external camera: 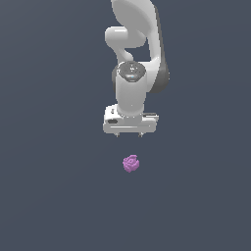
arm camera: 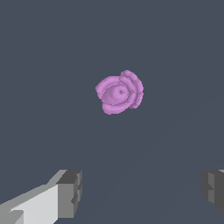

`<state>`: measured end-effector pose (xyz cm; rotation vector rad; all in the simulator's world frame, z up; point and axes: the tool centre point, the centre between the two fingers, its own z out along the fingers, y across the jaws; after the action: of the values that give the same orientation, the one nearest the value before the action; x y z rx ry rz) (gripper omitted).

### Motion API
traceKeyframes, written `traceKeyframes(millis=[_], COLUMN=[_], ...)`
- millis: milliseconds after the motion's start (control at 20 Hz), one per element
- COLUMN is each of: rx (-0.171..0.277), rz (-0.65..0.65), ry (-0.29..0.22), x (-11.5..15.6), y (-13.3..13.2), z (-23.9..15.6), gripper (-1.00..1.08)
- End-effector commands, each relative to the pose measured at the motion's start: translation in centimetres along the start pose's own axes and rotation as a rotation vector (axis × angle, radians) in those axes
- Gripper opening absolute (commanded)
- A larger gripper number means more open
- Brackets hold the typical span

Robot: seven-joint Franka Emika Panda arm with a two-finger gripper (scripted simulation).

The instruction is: Pick up the object and move it to a goal position.

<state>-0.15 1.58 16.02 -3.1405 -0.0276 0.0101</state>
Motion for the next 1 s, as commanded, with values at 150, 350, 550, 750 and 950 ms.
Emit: traceKeyframes(millis=[150, 350, 550, 750, 950], rx=[0.002, 0.007, 0.008, 0.008, 0.009], rz=[-0.01, -0.048, -0.069, -0.061, -0.03], ry=[-0.001, -0.006, -0.007, -0.007, -0.007], x=[-0.1, -0.3, -0.5, -0.4, -0.2], y=[-0.3, -1.5, -2.0, -1.9, -1.8], z=[0.1, 0.4, 0.5, 0.5, 0.6], gripper=[1.0, 1.0, 1.0, 1.0, 1.0])
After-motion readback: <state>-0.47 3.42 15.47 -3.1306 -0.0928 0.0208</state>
